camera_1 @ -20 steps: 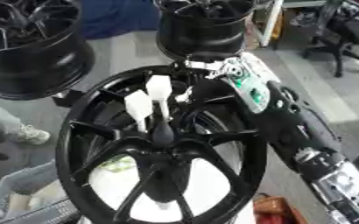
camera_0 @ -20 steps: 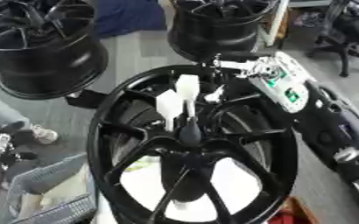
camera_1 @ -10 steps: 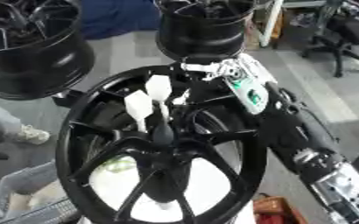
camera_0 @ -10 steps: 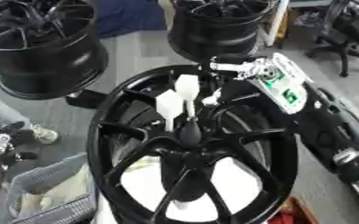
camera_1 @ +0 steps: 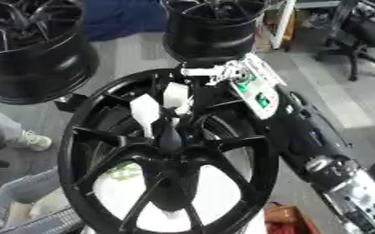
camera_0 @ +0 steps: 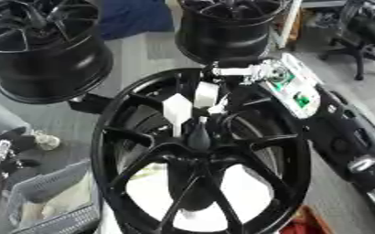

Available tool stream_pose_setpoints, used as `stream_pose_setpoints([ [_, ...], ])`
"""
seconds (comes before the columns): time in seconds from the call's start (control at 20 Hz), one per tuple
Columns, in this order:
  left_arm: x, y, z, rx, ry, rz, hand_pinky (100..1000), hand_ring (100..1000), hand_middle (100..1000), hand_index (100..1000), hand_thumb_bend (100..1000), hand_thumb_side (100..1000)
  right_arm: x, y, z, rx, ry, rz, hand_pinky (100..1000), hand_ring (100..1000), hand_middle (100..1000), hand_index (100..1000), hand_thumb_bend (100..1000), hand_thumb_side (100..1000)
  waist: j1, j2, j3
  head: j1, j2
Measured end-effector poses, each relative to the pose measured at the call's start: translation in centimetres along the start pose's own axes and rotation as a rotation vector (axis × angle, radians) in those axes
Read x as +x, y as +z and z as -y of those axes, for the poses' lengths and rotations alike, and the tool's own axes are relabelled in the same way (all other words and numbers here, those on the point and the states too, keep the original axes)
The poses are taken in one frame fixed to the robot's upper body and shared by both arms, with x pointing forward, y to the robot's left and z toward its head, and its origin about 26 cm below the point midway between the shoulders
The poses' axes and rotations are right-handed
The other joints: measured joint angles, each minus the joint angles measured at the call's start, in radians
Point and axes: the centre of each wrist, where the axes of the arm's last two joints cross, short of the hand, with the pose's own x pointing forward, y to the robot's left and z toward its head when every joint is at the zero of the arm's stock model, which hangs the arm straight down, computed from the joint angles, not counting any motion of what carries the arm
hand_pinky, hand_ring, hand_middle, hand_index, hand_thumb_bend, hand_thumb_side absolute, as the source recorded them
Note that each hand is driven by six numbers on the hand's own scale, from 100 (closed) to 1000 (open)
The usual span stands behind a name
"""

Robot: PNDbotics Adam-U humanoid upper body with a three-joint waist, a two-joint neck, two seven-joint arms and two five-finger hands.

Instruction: Pull the pin out of the wheel hub.

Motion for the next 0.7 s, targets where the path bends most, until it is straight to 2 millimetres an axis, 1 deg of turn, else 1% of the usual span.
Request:
stream_pose_setpoints([
  [0.15,0.0,0.0,0.0,-0.001,0.0,0.001,593,806,704,851,100,723,0.13,0.01,0.07,0.003,0.0,0.003,489,396,773,912,356,525,0.0,0.0,0.0,0.0,0.0],
  [0.7,0.03,-0.03,0.01,-0.003,0.0,0.002,593,808,705,850,100,725,-0.02,0.01,0.0,0.0,0.014,-0.034,490,401,772,901,324,529,-0.001,0.0,0.0,-0.001,0.0],
])
